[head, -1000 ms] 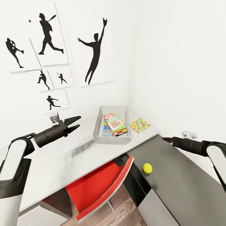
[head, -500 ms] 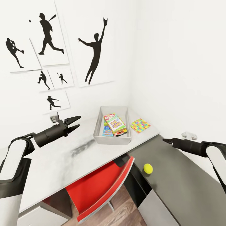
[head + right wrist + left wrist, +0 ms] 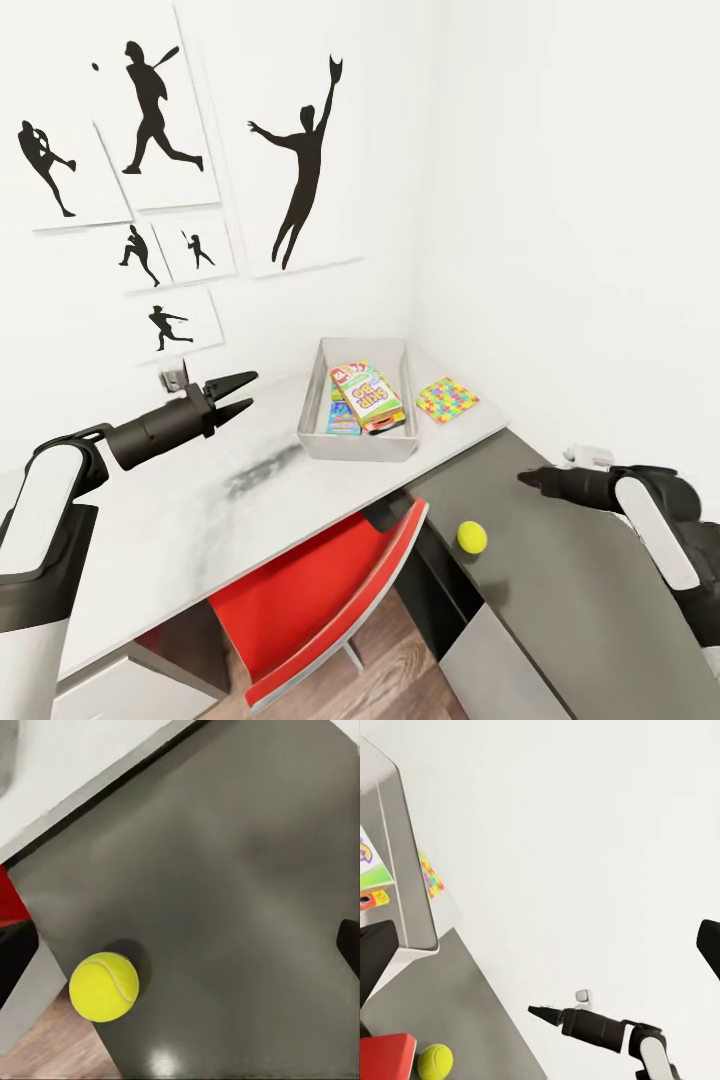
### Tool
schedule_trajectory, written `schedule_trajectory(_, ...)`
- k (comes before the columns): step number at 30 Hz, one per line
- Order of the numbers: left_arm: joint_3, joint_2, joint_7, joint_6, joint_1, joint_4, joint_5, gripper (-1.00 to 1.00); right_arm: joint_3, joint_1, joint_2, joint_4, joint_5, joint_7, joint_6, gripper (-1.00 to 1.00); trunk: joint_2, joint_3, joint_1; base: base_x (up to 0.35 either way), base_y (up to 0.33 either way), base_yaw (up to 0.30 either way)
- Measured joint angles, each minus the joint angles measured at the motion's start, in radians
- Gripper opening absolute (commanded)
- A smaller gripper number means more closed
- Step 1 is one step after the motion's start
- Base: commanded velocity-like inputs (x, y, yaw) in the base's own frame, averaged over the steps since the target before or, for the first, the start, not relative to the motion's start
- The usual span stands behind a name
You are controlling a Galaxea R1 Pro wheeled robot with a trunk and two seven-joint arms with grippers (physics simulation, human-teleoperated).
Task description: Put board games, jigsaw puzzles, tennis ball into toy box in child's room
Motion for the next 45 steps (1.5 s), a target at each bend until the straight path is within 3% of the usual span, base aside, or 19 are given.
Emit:
schedule_trajectory(3, -0.001, 0.001, 0.002, 0.002, 0.000, 0.000, 0.000, 1.00, 0.020, -0.005, 0.017, 0.018, 0.029, -0.009, 0.008, 1.00, 0.000, 0.000, 0.000, 0.000, 0.000, 0.000)
schedule_trajectory(6, -0.003, 0.003, 0.004, 0.003, 0.003, 0.001, 0.000, 1.00, 0.043, -0.038, 0.046, 0.103, 0.059, -0.034, 0.008, 1.00, 0.000, 0.000, 0.000, 0.000, 0.000, 0.000)
schedule_trajectory(7, -0.003, 0.003, 0.004, 0.003, 0.003, 0.001, 0.000, 1.00, 0.043, -0.039, 0.046, 0.104, 0.060, -0.034, 0.008, 1.00, 0.000, 0.000, 0.000, 0.000, 0.000, 0.000)
schedule_trajectory(10, -0.005, 0.001, 0.005, 0.003, 0.004, 0.001, -0.001, 1.00, 0.067, -0.107, 0.082, 0.224, 0.071, -0.055, 0.008, 1.00, 0.000, 0.000, 0.000, 0.000, 0.000, 0.000)
schedule_trajectory(16, -0.006, 0.000, 0.006, 0.004, 0.004, 0.001, -0.002, 1.00, 0.108, -0.159, 0.120, 0.300, 0.079, -0.066, 0.008, 1.00, 0.000, 0.000, 0.000, 0.000, 0.000, 0.000)
schedule_trajectory(30, -0.006, -0.001, 0.006, 0.004, 0.001, 0.003, -0.004, 1.00, 0.144, -0.182, 0.144, 0.316, 0.079, -0.071, 0.009, 1.00, 0.000, 0.000, 0.000, 0.000, 0.000, 0.000)
schedule_trajectory(45, -0.005, 0.004, 0.007, 0.004, -0.002, 0.005, -0.003, 1.00, 0.164, -0.180, 0.153, 0.326, 0.077, -0.071, 0.009, 1.00, 0.000, 0.000, 0.000, 0.000, 0.000, 0.000)
